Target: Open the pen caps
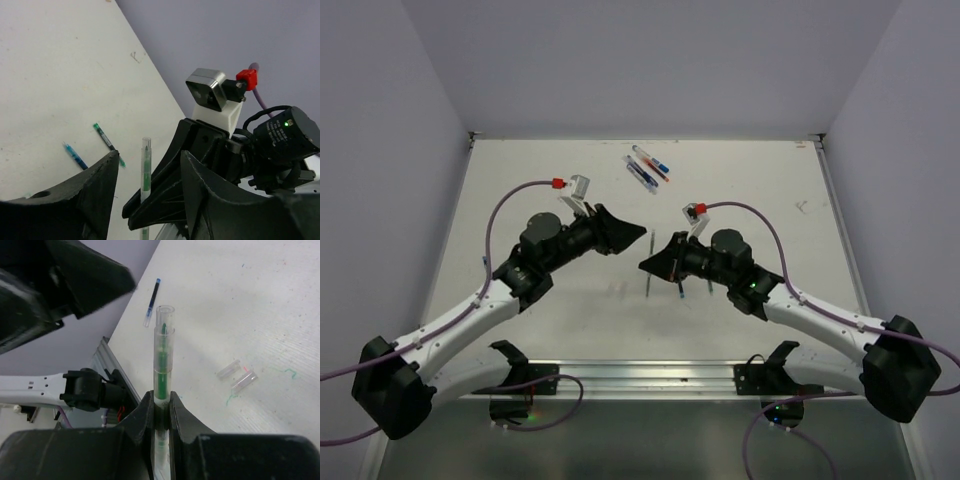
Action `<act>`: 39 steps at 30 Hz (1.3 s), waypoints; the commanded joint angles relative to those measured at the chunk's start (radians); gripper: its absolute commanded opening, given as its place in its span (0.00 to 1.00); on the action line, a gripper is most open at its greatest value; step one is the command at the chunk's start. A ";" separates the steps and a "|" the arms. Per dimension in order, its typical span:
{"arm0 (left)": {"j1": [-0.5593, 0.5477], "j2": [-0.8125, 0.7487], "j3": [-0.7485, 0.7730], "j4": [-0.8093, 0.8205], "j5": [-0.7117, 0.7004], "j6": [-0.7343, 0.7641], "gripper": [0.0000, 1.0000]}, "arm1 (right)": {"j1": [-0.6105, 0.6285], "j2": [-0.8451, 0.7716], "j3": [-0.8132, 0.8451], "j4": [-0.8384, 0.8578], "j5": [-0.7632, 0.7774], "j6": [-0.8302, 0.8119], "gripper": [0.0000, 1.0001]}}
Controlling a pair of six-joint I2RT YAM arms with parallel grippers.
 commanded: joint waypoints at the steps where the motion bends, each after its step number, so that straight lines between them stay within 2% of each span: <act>1: -0.003 -0.113 -0.001 -0.076 -0.084 0.157 0.56 | 0.002 -0.051 0.018 -0.059 0.068 -0.016 0.00; 5: -0.003 -0.167 -0.126 0.024 0.014 0.165 0.55 | -0.007 -0.057 0.060 -0.153 0.125 -0.023 0.00; 10: -0.004 -0.182 -0.223 0.145 0.145 0.157 0.50 | -0.018 -0.048 0.135 -0.225 0.138 0.002 0.00; 14: -0.024 -0.164 -0.264 0.190 0.152 0.142 0.48 | -0.018 -0.051 0.173 -0.240 0.142 0.011 0.00; 22: -0.099 -0.073 -0.251 0.282 0.145 0.123 0.46 | -0.018 -0.038 0.202 -0.234 0.139 0.020 0.00; 32: -0.142 -0.021 -0.240 0.295 0.129 0.120 0.44 | -0.018 -0.044 0.189 -0.199 0.129 0.034 0.00; 38: -0.144 0.005 -0.228 0.314 0.129 0.110 0.25 | -0.018 -0.035 0.178 -0.190 0.114 0.048 0.00; 39: -0.144 0.017 -0.225 0.314 0.135 0.111 0.08 | -0.018 -0.037 0.176 -0.188 0.114 0.050 0.00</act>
